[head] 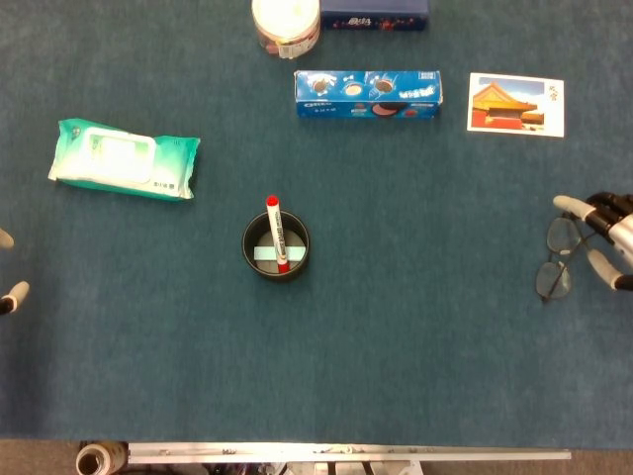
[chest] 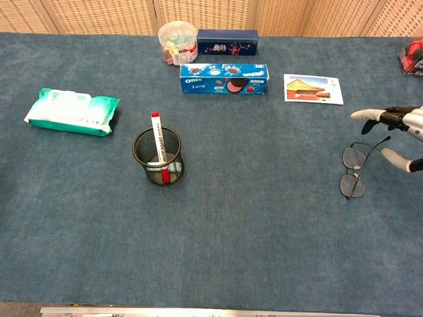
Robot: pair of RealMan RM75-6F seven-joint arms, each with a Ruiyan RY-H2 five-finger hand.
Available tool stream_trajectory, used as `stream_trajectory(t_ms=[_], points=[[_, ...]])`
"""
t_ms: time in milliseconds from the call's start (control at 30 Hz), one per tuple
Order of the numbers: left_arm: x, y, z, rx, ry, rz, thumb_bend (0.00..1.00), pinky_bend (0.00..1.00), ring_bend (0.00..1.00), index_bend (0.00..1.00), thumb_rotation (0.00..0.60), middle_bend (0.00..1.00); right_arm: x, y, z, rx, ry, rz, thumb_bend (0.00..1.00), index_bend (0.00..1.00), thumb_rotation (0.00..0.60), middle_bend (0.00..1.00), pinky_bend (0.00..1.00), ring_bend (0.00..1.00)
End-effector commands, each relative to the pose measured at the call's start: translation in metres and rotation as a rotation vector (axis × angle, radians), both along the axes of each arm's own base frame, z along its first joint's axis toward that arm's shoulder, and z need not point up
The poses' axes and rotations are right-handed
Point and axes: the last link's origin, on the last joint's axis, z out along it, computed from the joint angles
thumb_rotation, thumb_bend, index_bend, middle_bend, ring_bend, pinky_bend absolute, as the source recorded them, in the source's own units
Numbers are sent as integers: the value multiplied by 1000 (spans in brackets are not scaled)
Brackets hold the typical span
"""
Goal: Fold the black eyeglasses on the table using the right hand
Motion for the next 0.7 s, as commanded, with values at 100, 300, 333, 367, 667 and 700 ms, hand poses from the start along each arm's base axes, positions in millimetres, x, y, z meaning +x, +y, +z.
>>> stream_trajectory(t_ms=[100, 300, 333, 367, 667, 700], points=[[0, 0, 0, 1, -1, -1, 38, 515, 312, 454, 600, 380, 3, -3, 7, -32, -12, 8, 474, 139, 600, 317, 329, 215], [0, 0, 0, 0, 0, -2, 38, 515, 312, 454, 600, 380, 4, -9, 13, -71, -9, 19, 474, 139, 600, 317, 329, 215], [0, 0, 0, 0, 1, -2, 38, 515, 312, 454, 600, 380, 4, -10, 14, -74, -5, 23, 474, 139, 600, 317, 329, 215], [0, 0, 0, 0, 0, -2, 38, 515, 312, 454, 600, 380, 4, -10, 14, -77, 0, 26, 474, 139, 600, 317, 329, 215], [-1, -1, 0, 2, -3, 1, 38, 515, 312, 454, 600, 380, 2, -14, 9, -67, 40, 34, 474, 140, 600, 317, 329, 215], [-1, -1, 0, 3, -4, 1, 38, 515, 312, 454, 600, 380, 2, -14, 7, -62, 44, 33, 474, 140, 600, 317, 328, 215]])
